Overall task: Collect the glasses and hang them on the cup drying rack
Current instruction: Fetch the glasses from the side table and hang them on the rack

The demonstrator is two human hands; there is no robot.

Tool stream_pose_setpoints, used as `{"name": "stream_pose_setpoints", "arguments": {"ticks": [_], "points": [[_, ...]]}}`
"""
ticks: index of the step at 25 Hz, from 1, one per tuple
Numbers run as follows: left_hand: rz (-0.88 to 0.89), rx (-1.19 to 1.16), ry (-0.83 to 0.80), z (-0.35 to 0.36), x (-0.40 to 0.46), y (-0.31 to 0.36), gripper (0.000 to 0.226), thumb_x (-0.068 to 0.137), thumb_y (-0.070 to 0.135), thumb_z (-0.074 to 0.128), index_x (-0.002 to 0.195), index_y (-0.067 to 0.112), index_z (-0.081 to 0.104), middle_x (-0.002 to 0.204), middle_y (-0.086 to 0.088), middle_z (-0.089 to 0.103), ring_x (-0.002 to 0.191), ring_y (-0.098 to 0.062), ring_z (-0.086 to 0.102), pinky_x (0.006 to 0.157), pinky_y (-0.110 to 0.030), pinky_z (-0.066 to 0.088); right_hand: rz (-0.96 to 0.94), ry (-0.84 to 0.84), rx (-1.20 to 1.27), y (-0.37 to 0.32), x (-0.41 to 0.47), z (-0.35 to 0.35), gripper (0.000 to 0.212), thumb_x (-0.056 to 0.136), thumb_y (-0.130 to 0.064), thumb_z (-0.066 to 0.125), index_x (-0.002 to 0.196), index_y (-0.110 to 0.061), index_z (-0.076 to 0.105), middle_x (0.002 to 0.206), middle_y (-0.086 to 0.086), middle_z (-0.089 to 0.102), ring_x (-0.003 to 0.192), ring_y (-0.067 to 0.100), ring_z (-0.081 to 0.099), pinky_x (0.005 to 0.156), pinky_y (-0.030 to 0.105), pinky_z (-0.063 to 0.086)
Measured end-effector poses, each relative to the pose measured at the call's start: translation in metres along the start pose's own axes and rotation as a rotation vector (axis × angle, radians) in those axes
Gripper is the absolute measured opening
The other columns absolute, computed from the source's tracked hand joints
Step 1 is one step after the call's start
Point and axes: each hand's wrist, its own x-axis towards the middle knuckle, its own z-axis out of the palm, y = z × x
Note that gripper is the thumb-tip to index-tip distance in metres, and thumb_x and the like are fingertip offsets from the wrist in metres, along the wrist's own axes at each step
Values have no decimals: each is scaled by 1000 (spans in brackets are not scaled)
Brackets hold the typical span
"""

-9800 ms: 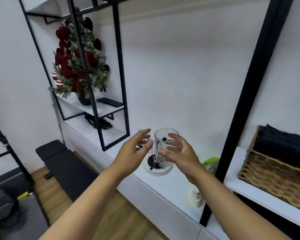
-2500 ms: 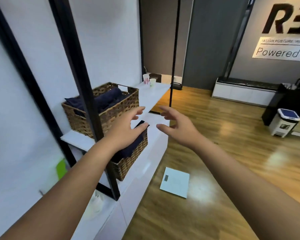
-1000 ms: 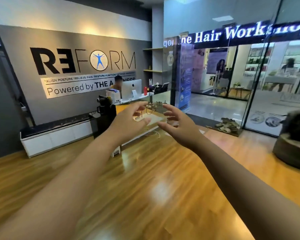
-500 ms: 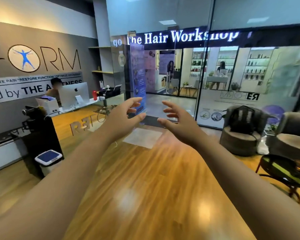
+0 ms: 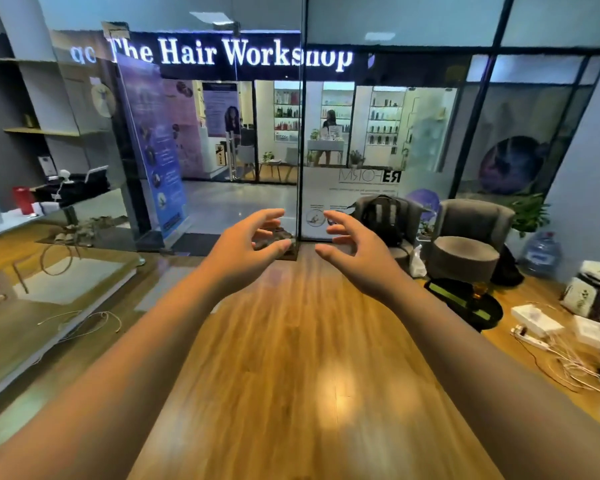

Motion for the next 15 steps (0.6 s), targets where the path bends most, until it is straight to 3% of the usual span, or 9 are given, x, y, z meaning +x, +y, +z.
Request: {"name": "stream_pose_setpoints", "arguments": {"ticks": [3,10,12,15], "points": [[48,-34,-100,13,72,-43,57,96,38,72,150,32,52,136,9,63,120,-9,63,100,-32,52,88,84,-15,32,56,9,65,97,-42,74,155,-35,47,138,-5,61,124,13,59,101,31,49],[132,-117,-222,52,214,-116,54,97,43,70,148,38,51,139,14,60,122,-4,59,103,-32,49,227,247,-75,107,156,8,64,96,-43,75,153,-38,48,134,-9,61,114,1,60,83,8,40],[149,-125,-242,73,248,-130,55,98,41,69,150,35,51,142,10,60,125,-8,59,106,-37,49,253,281,-101,134,180,3,66,95,-44,75,155,-37,47,137,-8,61,118,4,59,88,14,42],[175,-124,-273,111,299,-143,57,99,40,69,152,33,50,144,9,60,129,-11,58,109,-40,48,279,288,-142,180,210,-9,67,94,-48,74,154,-42,45,142,-8,61,126,7,55,103,33,48]]}}
